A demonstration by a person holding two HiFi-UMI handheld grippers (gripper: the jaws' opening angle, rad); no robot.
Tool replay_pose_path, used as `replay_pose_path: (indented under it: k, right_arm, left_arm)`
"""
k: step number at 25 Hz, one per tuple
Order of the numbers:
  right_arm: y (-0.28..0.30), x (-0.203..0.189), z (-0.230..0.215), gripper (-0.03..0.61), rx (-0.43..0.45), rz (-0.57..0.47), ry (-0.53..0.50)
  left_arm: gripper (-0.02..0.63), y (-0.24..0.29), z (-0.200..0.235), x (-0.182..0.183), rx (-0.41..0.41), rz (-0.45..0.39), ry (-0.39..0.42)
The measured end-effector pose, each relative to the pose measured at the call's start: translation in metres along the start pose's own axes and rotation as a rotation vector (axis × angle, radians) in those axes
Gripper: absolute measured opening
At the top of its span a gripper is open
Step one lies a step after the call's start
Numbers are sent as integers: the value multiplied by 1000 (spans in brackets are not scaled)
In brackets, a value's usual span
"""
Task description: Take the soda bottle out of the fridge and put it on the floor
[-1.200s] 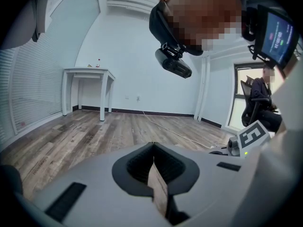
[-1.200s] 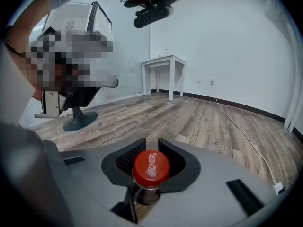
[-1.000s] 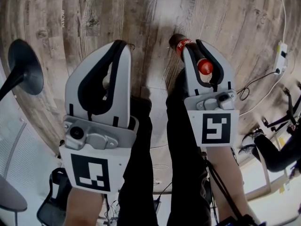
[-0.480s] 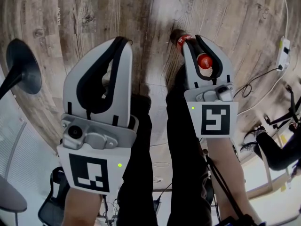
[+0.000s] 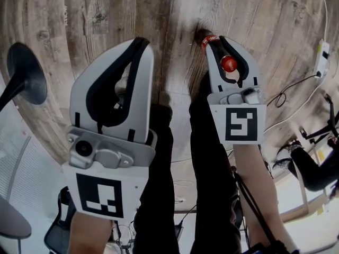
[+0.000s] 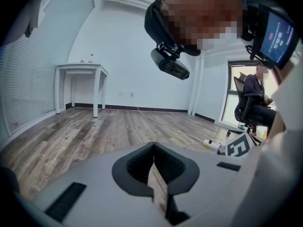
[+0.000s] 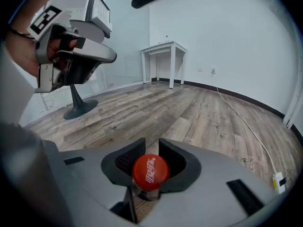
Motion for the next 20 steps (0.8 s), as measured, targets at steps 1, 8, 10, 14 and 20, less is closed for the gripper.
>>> replay_pose_path:
  k: [1, 8, 10, 14, 20]
  right_arm:
    - [2, -1, 1, 101, 3, 3, -8]
    - [9, 4, 2, 107, 25, 19, -35]
    - [12, 7, 3, 118, 37, 21, -36]
    - [15, 14, 7, 167, 53, 27, -18]
    - [16, 26, 9, 178, 66, 21, -41]
  left_arm:
    - [12, -1, 2, 0, 4, 1, 0]
    - [12, -5, 8, 1, 28, -4, -16]
    - [12, -5, 9, 3, 33, -10, -22]
    - [12, -8, 12, 11, 50, -24, -32]
    - [12, -14, 19, 18, 77, -39, -39]
Point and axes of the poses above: the fingertips, and each gripper's own axes: y forward along the fingers, z to its left, x out of its top, the point moved 9 cm from there along -y, backward along the fingers, and after that the axes turned 4 degrees about -y, right-handed, at the moved point
